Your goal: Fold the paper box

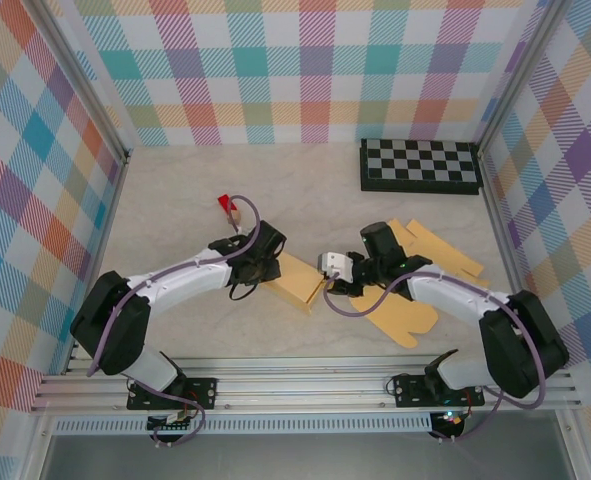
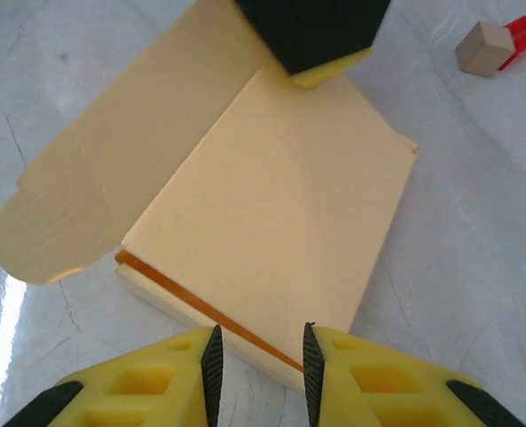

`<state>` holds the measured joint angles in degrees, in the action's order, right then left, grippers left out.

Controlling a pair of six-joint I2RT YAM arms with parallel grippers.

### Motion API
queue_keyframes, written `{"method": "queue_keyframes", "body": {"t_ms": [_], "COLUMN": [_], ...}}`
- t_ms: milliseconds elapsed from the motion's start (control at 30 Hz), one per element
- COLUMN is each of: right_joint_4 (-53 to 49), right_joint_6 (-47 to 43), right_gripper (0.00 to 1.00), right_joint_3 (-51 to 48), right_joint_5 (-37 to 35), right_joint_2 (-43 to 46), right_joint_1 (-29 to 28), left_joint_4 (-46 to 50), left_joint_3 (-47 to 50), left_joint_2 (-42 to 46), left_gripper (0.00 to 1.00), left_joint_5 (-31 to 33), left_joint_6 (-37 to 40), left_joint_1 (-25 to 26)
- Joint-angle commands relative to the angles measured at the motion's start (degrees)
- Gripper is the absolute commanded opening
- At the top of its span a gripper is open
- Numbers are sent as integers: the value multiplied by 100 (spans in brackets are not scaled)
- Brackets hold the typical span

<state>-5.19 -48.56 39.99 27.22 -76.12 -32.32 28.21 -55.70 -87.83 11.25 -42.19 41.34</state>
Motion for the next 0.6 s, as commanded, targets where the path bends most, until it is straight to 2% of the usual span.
{"method": "queue_keyframes", "body": {"t_ms": [0, 67, 200, 333, 433, 567], "right_joint_4": [-89, 119, -580, -1171, -1332, -1258], "right_joint_6": [1322, 2837, 5776, 7809, 8596, 8994], "right_gripper": [31, 32, 34, 43, 45, 46], "right_joint_3": [221, 377, 937, 1189, 1242, 1319], "right_joint_5": [-206, -906, -2283, -2675, -2858, -2993], "right_joint_2": [295, 248, -293, -767, -1022, -1264], "right_joint_1": [-12, -30, -256, -485, -842, -1217], "left_joint_4": [695, 679, 679, 714, 704, 695], "left_joint_3": [319, 381, 480, 534, 617, 703], "left_joint_2": [-15, 14, 84, 117, 177, 244], "left_gripper": [30, 32, 35, 45, 48, 50], "left_joint_5": [394, 445, 543, 579, 583, 624], "left_joint_6": [75, 27, -104, -237, -324, -418], "left_joint_1": [99, 119, 128, 128, 124, 128]}}
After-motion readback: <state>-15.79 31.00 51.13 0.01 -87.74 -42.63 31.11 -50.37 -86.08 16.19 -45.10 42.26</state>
